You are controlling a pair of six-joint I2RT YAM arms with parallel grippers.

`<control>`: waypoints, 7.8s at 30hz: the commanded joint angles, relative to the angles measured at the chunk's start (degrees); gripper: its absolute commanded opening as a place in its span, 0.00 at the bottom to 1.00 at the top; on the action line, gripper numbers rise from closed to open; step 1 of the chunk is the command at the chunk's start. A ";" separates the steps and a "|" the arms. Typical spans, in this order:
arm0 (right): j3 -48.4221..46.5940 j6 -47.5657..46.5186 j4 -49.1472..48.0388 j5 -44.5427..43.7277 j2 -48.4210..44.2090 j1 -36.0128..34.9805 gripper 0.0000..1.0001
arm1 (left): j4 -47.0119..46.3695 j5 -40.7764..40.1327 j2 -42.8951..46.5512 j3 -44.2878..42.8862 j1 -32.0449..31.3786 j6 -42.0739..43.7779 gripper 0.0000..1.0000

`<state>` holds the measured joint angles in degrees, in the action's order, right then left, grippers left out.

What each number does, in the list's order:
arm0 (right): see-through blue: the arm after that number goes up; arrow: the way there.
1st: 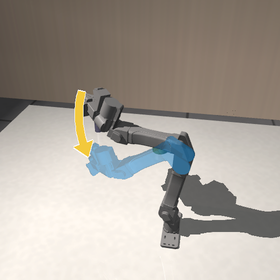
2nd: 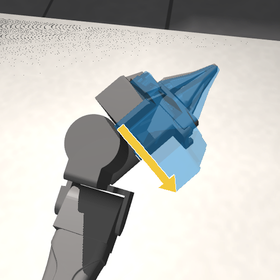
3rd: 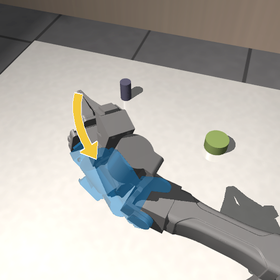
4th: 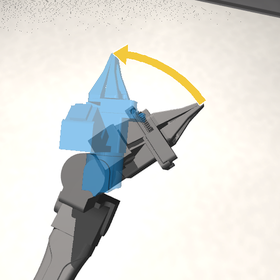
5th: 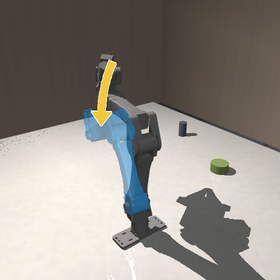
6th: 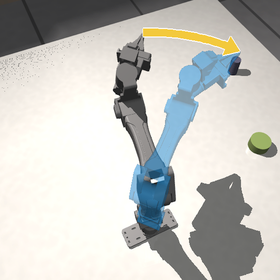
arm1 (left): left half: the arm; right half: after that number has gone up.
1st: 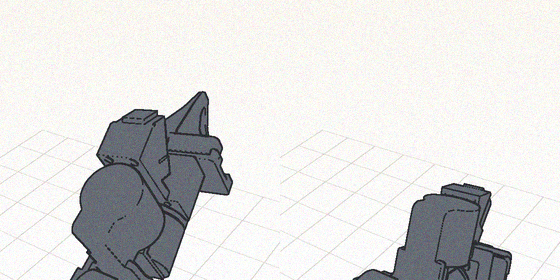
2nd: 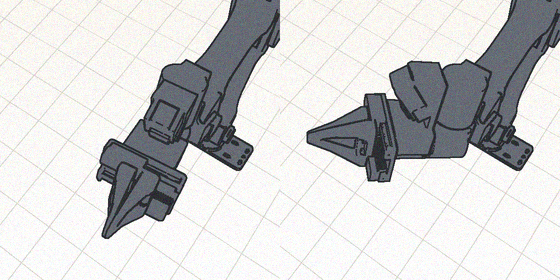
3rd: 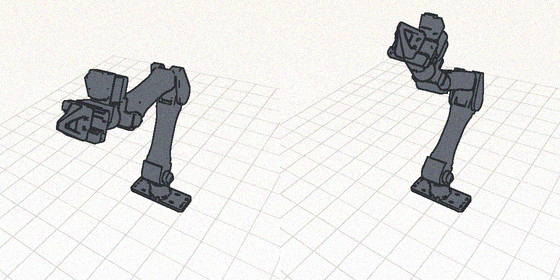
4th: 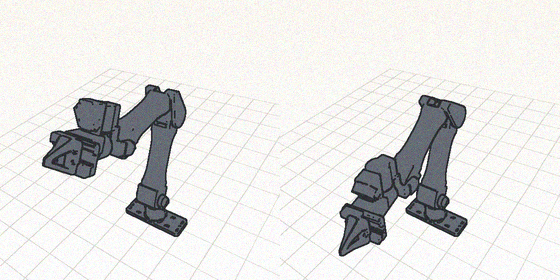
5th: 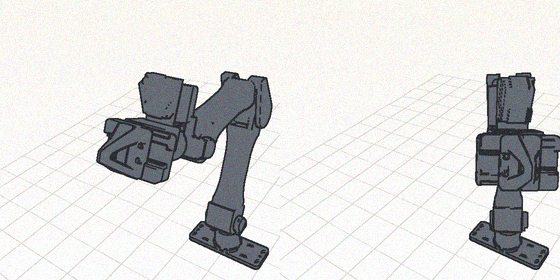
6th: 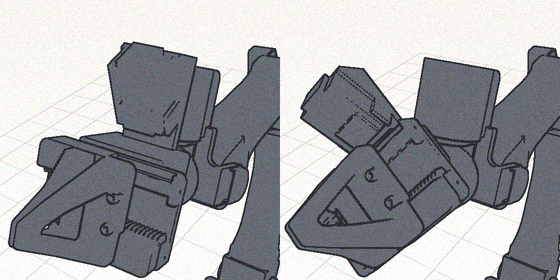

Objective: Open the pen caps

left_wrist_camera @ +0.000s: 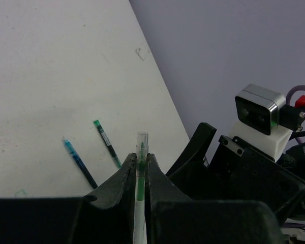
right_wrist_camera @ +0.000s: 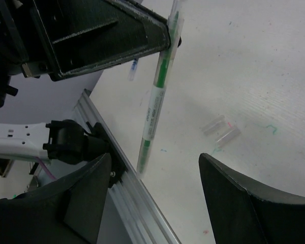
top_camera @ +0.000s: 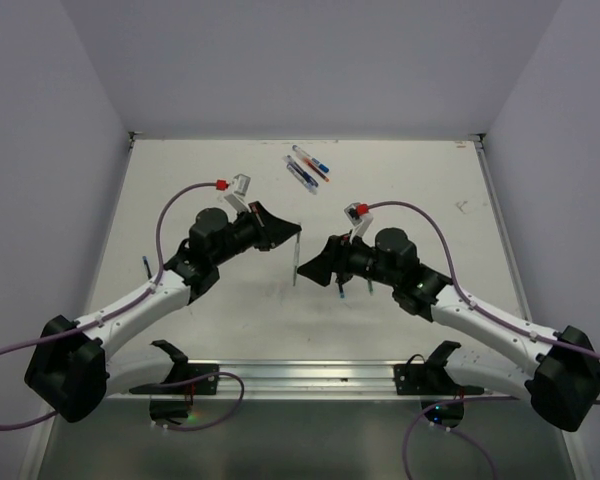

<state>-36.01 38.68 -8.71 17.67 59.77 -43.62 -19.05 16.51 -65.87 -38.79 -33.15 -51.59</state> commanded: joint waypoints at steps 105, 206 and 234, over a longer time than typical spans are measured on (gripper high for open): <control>-25.96 -15.82 51.86 -16.44 22.66 25.95 0.00 | 20.91 -25.83 14.62 15.74 -1.50 21.80 0.03; -12.77 -18.99 36.84 2.46 1.32 5.21 0.48 | 29.07 -35.94 -8.31 3.80 49.31 31.81 0.69; -13.74 -19.34 37.80 -1.50 0.26 5.03 0.48 | 27.31 -22.40 -28.98 -5.69 52.83 41.48 0.14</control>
<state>-49.15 19.84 29.69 17.61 61.25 -38.24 5.89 -8.60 -92.95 -45.45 19.14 -12.08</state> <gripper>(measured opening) 0.481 0.154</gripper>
